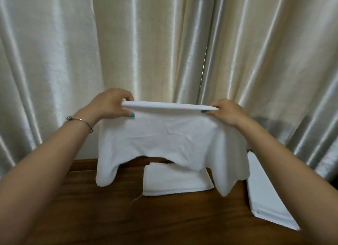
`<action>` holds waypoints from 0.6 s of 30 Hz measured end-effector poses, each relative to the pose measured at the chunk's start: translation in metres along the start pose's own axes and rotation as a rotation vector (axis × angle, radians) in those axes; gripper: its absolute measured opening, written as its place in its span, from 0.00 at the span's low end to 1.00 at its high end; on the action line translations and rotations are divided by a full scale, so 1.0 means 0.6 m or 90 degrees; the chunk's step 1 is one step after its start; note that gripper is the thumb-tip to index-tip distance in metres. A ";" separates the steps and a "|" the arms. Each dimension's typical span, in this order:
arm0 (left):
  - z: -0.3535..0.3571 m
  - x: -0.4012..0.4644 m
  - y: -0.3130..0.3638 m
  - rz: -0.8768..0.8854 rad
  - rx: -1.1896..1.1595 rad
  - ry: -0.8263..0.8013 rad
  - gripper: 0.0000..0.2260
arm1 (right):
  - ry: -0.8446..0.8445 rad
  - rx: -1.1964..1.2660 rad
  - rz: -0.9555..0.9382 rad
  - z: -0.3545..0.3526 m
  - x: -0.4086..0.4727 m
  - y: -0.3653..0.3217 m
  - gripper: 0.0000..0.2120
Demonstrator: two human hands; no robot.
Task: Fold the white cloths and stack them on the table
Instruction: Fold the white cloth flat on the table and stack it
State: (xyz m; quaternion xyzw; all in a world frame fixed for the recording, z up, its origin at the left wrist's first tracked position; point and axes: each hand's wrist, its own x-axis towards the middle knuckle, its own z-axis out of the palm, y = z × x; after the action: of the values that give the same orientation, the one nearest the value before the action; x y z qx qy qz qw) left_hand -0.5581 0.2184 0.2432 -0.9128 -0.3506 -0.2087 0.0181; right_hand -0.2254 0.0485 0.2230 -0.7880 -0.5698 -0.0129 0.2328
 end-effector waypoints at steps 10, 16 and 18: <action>0.044 -0.165 -0.018 -0.224 0.026 -0.073 0.13 | 0.006 -0.095 -0.078 -0.069 -0.055 0.034 0.16; 0.009 -0.199 -0.014 -0.396 -0.077 -0.076 0.29 | 0.048 -0.097 0.027 -0.077 -0.085 0.043 0.19; 0.002 -0.209 -0.030 -0.341 -0.116 -0.146 0.26 | 0.036 0.018 0.012 -0.089 -0.089 0.052 0.11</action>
State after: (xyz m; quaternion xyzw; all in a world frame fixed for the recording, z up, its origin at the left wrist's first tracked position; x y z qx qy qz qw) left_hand -0.6532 0.1529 0.1904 -0.8034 -0.5584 -0.1324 -0.1589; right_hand -0.2028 -0.0272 0.2440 -0.7895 -0.5554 -0.0247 0.2601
